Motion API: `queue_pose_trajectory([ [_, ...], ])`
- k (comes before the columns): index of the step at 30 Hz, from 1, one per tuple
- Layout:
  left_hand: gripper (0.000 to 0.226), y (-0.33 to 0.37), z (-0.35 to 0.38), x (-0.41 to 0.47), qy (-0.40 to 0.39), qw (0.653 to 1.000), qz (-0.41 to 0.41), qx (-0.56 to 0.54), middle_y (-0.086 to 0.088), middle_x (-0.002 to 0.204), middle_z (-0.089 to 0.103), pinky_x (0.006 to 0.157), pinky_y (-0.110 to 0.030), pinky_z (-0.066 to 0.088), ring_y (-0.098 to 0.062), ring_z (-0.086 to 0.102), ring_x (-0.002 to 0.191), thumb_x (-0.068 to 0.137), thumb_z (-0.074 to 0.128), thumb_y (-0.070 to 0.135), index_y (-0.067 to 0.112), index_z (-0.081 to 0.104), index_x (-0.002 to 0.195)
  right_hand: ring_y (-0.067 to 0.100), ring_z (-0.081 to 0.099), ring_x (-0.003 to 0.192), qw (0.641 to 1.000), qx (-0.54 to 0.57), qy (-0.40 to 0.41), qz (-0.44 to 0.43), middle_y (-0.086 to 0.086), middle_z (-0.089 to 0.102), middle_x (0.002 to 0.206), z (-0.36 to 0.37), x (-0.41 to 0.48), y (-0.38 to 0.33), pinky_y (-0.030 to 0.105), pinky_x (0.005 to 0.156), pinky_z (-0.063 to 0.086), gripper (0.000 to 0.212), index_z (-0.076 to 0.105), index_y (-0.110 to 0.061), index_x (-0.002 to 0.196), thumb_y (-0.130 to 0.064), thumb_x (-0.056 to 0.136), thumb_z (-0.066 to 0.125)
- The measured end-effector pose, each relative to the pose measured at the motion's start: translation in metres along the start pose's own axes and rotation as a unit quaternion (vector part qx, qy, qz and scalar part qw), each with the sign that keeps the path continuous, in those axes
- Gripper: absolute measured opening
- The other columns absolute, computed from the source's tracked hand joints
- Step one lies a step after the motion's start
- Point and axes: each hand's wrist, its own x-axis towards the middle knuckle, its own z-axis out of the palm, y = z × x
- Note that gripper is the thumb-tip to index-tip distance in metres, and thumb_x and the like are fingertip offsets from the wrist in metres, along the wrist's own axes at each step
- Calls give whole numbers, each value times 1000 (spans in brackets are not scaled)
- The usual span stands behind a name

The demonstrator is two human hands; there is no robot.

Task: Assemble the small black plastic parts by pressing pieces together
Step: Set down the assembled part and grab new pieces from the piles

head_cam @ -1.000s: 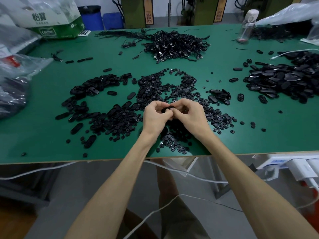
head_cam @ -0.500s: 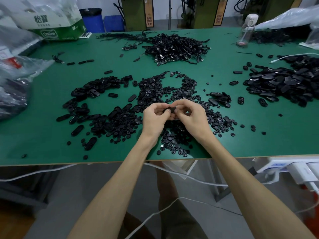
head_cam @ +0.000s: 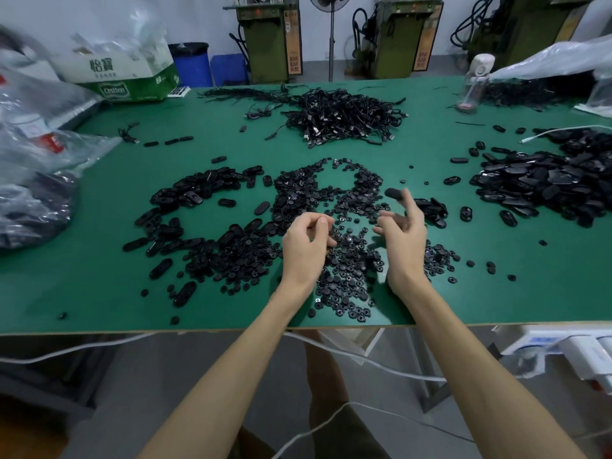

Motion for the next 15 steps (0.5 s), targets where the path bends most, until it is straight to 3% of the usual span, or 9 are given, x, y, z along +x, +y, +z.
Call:
queue_pose_trajectory([
  [3, 18, 3, -8, 2, -5, 999, -8, 41, 2, 92, 72, 63, -21, 53, -10, 68, 69, 106, 55, 20, 16, 71, 100, 19, 59, 124, 999, 28, 26, 36, 1, 49, 153, -1, 3, 3, 35, 108, 50, 89, 11, -34, 165, -12, 94, 59],
  [6, 15, 2, -27, 11, 3, 994, -7, 113, -2, 89, 71, 58, -23, 51, -19, 66, 72, 103, 61, 23, 15, 72, 98, 10, 37, 149, 997, 54, 21, 59, 1, 29, 168, 0, 4, 3, 36, 119, 32, 94, 0, -31, 166, -10, 95, 58],
  [9, 11, -1, -53, 26, 18, 973, 12, 230, -1, 95, 66, 61, -14, 43, -11, 60, 75, 100, 65, 21, 13, 69, 94, 13, 44, 143, 997, 47, 11, 57, 1, 25, 169, -1, 5, 5, 30, 112, 46, 93, 1, -30, 166, -10, 95, 58],
  [11, 12, -3, -73, 36, 40, 952, 23, 303, 0, 97, 63, 69, -17, 43, -13, 60, 80, 98, 68, 18, 13, 65, 88, 19, 50, 135, 997, 48, 18, 59, 2, 32, 167, -1, 5, 7, 29, 105, 53, 91, 5, -30, 166, -10, 95, 59],
  [13, 17, -5, -92, 44, 71, 929, 35, 361, 0, 97, 62, 75, -24, 44, -15, 58, 81, 96, 70, 18, 15, 60, 82, 26, 41, 131, 997, 51, 30, 51, 2, 36, 164, -1, 5, 7, 25, 97, 54, 89, 8, -30, 166, -9, 95, 59],
  [14, 17, -7, -100, 48, 82, 919, 39, 383, -1, 97, 62, 80, -30, 47, -16, 58, 82, 96, 70, 19, 16, 60, 82, 27, 50, 129, 997, 50, 33, 49, 1, 36, 164, -1, 5, 7, 31, 102, 53, 89, 9, -30, 166, -9, 95, 59],
  [15, 16, -10, -108, 51, 88, 909, 38, 405, -3, 98, 62, 86, -36, 49, -18, 59, 85, 95, 71, 19, 16, 61, 84, 18, 59, 128, 997, 50, 34, 49, 1, 36, 164, -1, 5, 7, 35, 112, 48, 89, 8, -30, 166, -9, 96, 58],
])
